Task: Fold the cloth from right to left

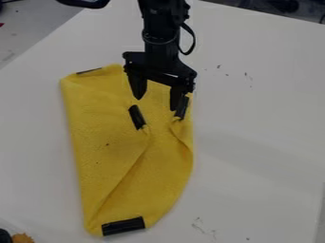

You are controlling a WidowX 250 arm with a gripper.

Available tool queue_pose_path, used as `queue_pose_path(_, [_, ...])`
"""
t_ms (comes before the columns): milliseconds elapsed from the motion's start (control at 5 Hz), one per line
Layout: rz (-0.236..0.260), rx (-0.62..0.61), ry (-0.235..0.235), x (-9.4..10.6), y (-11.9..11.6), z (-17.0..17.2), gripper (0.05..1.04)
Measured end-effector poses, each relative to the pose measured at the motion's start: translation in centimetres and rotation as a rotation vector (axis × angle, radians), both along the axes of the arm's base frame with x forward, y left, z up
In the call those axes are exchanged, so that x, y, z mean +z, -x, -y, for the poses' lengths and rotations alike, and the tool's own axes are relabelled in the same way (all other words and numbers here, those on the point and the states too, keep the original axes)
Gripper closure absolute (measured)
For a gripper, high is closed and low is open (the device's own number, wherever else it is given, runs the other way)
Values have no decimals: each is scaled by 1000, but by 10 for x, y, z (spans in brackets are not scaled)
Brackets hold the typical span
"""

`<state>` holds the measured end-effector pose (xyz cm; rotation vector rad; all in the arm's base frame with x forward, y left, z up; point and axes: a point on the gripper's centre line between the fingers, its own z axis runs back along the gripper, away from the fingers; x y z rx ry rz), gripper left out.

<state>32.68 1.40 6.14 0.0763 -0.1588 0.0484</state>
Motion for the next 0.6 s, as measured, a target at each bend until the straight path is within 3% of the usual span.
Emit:
queue_pose_path(400, [-58,-31,5,-28,-1,2,83])
queue_pose_path(600, [-49,-59,25,-35,-18,6,83])
